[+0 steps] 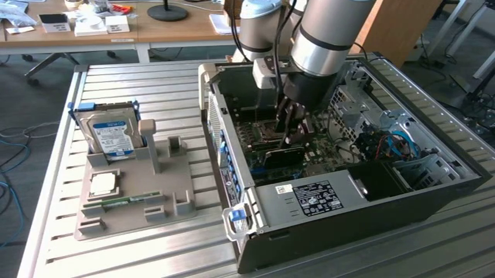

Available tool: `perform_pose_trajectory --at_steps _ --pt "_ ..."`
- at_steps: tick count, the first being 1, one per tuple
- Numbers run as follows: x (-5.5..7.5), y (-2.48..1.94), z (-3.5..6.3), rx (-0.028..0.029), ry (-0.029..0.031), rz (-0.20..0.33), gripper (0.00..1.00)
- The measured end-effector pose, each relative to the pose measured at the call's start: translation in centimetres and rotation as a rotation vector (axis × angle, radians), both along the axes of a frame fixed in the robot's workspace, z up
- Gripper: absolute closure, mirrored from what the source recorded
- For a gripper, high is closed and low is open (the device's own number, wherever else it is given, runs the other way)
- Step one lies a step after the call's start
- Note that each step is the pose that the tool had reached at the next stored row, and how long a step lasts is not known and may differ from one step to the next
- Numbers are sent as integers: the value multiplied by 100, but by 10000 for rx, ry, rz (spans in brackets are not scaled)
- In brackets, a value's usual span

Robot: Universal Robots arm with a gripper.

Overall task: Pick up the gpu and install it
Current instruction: 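Insert the gpu into the slot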

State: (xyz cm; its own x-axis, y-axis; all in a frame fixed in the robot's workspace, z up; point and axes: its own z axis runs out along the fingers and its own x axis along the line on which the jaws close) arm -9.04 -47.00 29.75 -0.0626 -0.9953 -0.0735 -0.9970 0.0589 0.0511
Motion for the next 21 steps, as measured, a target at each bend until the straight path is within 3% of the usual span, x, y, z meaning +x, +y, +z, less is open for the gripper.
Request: perform_pose_trajectory --at_steps 14,21 --pt "0 0 1 0 -1 34 55" --pt "0 2 1 0 -1 418 55"
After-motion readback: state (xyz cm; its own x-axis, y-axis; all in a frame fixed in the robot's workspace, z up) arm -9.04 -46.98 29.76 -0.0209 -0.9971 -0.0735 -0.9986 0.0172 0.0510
